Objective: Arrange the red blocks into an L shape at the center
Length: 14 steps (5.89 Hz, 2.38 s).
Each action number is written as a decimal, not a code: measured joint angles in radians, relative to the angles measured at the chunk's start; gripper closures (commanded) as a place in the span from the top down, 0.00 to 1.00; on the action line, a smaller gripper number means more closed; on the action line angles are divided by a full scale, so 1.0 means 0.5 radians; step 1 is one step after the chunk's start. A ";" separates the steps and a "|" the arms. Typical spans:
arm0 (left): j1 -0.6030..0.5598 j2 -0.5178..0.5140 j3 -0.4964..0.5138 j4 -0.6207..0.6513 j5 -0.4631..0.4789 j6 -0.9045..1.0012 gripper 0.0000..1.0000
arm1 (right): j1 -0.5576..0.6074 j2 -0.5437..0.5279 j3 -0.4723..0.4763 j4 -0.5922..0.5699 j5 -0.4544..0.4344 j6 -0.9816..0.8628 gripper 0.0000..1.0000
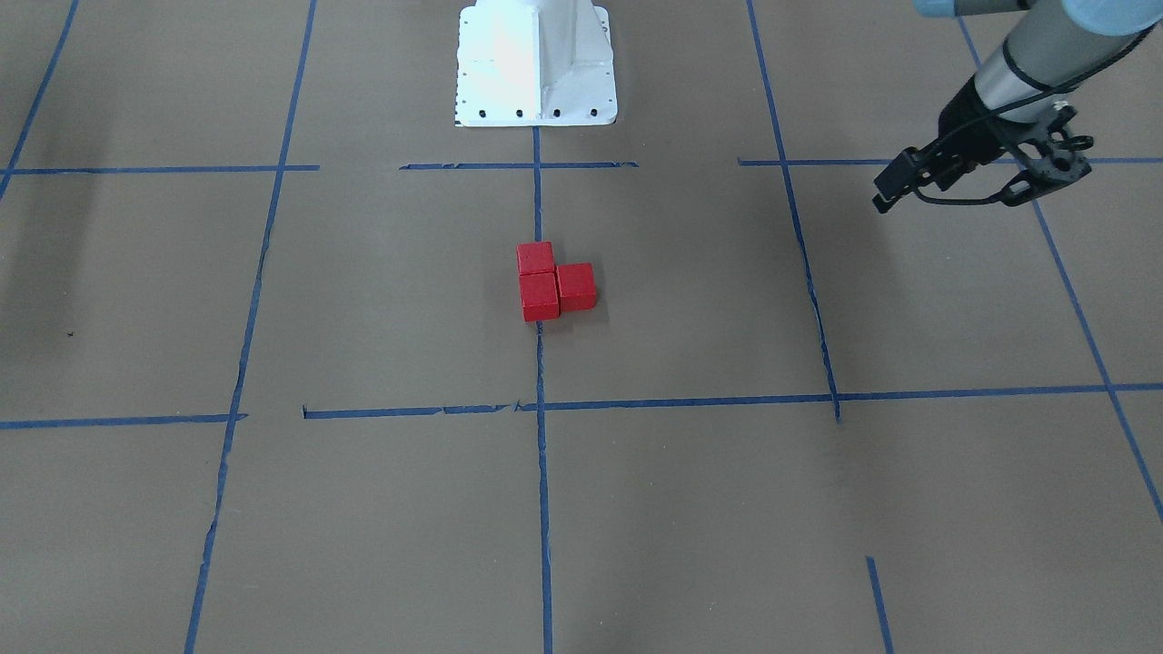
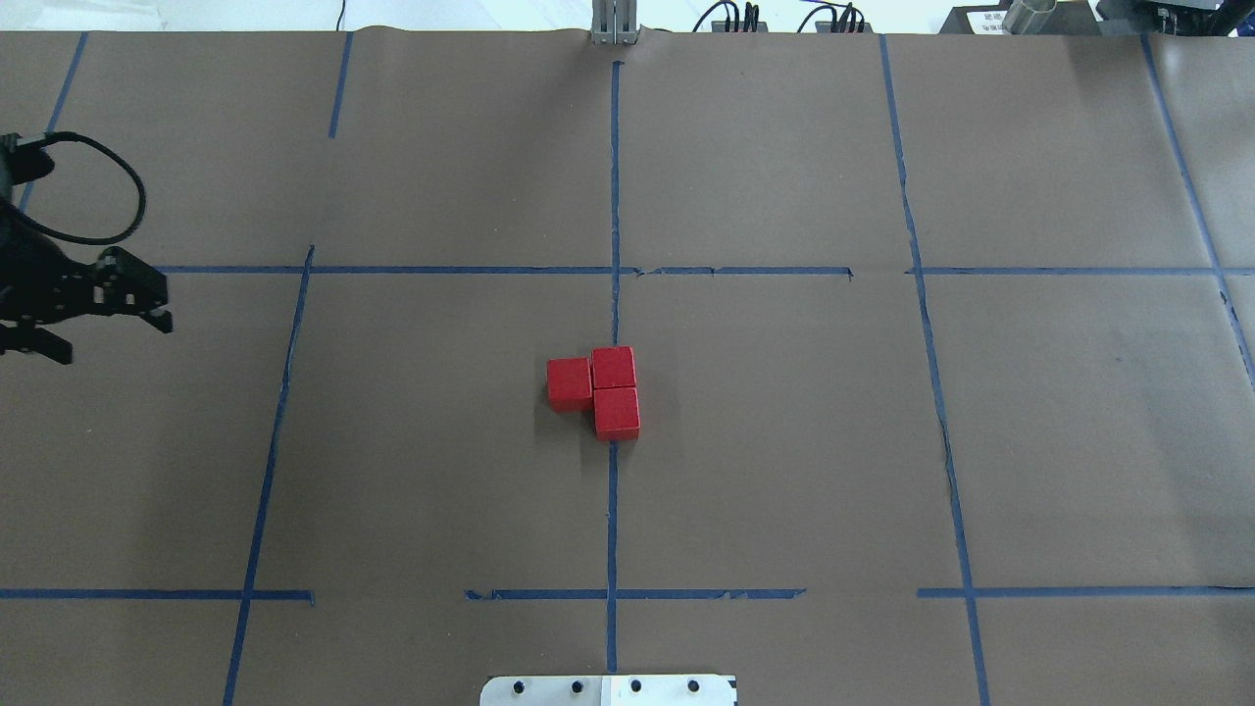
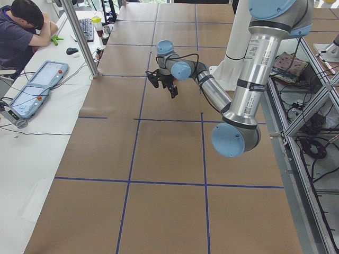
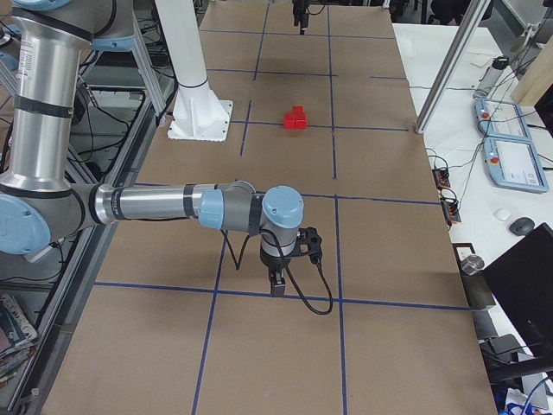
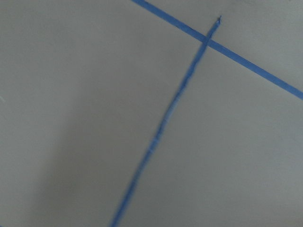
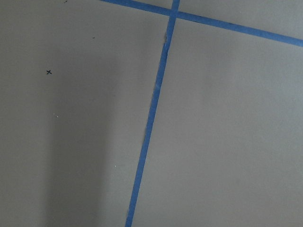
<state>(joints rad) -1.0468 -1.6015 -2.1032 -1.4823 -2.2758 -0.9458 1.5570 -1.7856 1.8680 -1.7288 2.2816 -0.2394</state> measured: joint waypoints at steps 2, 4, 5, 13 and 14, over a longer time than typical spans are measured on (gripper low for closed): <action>-0.425 0.265 0.140 0.000 -0.072 1.063 1.00 | 0.000 0.000 -0.006 0.000 0.002 -0.001 0.99; -0.878 0.395 0.449 -0.008 -0.127 2.056 1.00 | 0.001 0.000 -0.007 0.000 0.010 -0.004 0.99; -1.021 0.424 0.549 0.000 -0.129 2.300 1.00 | 0.002 0.000 -0.008 0.000 0.013 -0.004 0.99; -1.099 0.432 0.608 -0.058 -0.128 2.399 1.00 | 0.000 0.000 -0.005 0.000 0.014 0.000 0.99; -1.098 0.436 0.594 -0.058 -0.127 2.405 1.00 | 0.000 0.000 -0.003 0.000 0.014 0.000 0.99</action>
<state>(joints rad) -1.5957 -1.3833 -1.8060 -1.5110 -2.3393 0.2566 1.5570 -1.7856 1.8664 -1.7288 2.2887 -0.2393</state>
